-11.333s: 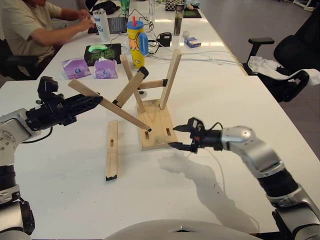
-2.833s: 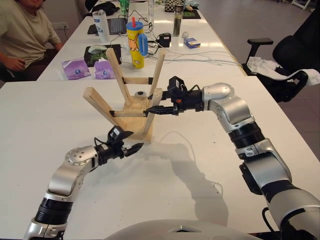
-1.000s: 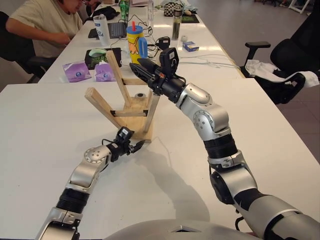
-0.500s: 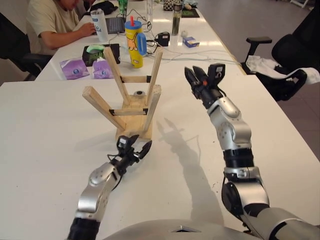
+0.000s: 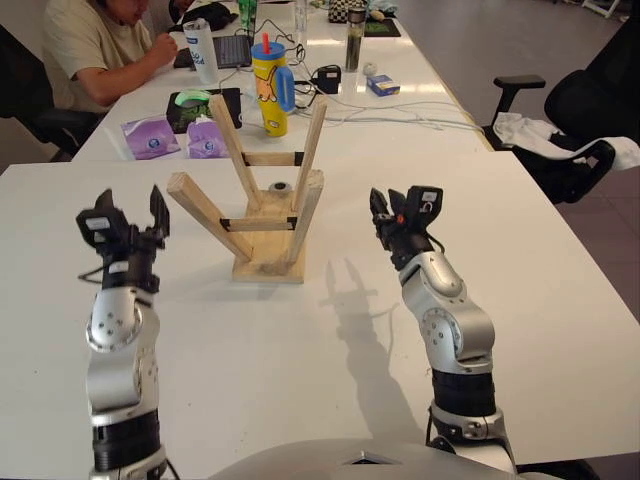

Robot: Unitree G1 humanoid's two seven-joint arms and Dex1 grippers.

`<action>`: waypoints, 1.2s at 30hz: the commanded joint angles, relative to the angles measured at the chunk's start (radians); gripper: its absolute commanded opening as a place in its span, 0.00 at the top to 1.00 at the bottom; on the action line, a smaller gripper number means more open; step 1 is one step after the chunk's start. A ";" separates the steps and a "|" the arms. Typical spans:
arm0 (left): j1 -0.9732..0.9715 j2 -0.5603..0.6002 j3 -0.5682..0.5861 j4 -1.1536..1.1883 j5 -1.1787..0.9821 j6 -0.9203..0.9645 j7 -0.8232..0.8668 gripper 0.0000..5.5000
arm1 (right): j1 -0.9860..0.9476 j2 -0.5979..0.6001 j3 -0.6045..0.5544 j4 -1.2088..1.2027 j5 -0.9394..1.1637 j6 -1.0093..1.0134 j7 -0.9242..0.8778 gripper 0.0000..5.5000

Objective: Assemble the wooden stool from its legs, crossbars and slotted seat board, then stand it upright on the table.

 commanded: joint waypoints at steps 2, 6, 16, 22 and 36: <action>-0.037 -0.033 -0.161 0.052 0.040 0.092 -0.044 0.38 | -0.125 0.071 0.317 0.121 -0.019 0.084 0.156 0.69; -0.026 -0.042 -0.156 0.071 0.060 0.116 -0.029 0.38 | -0.097 -0.005 0.287 0.177 -0.086 0.132 0.141 0.69; 0.268 -0.012 -0.080 -0.020 0.074 0.125 -0.057 0.38 | -0.194 -0.192 0.091 0.433 -0.130 -0.067 0.248 0.69; 0.379 0.063 -0.153 -0.004 0.113 0.053 -0.187 0.38 | -0.469 -0.214 0.046 0.831 -0.093 -0.360 0.535 0.69; 0.199 0.077 -0.182 0.348 0.165 0.107 -0.174 0.38 | -0.431 -0.174 0.235 0.707 -0.018 -0.370 1.162 0.69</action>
